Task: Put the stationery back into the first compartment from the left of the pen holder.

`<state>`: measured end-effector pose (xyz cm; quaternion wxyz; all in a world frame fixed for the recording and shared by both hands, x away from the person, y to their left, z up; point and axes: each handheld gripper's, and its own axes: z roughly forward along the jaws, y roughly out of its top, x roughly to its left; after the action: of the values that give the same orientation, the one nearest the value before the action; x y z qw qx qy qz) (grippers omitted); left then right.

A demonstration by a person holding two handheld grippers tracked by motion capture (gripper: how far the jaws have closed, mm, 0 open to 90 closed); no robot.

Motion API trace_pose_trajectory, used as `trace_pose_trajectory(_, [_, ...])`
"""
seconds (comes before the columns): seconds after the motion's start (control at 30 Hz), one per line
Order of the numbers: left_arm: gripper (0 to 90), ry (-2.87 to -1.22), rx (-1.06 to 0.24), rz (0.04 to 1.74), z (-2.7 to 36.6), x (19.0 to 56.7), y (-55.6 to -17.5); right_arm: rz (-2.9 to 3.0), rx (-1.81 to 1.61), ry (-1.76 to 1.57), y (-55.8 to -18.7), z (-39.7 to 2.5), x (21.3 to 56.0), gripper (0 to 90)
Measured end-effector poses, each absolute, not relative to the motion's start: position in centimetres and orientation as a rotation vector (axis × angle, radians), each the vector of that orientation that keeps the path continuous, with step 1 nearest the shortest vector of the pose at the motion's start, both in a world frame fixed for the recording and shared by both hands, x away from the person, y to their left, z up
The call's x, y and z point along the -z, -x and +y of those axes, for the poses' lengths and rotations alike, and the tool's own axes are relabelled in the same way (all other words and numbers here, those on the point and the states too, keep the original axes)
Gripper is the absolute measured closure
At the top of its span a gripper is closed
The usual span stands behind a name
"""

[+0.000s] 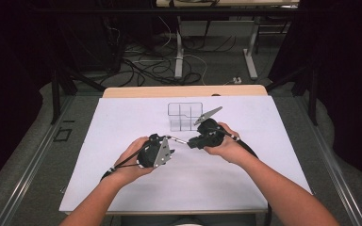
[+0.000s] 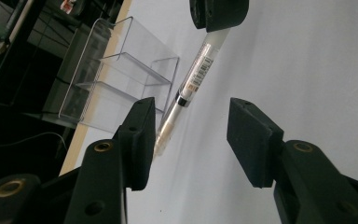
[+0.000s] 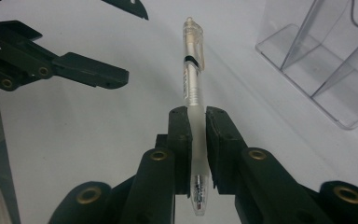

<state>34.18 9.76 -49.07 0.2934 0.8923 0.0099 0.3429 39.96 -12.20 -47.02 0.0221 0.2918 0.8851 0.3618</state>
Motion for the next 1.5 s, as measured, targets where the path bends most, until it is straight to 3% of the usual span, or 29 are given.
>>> trace_pose_trajectory(0.73, [71.3,-2.468,-1.018,-0.110,8.7,50.1,-34.3,2.795,-1.127,-0.863,-39.5,-10.5,46.7,80.8])
trace_pose_trajectory(1.5, [79.1,-2.505,-1.138,-0.298,8.5,50.7,-33.8,2.823,-1.109,-0.835,-39.3,-10.1,46.7,80.8])
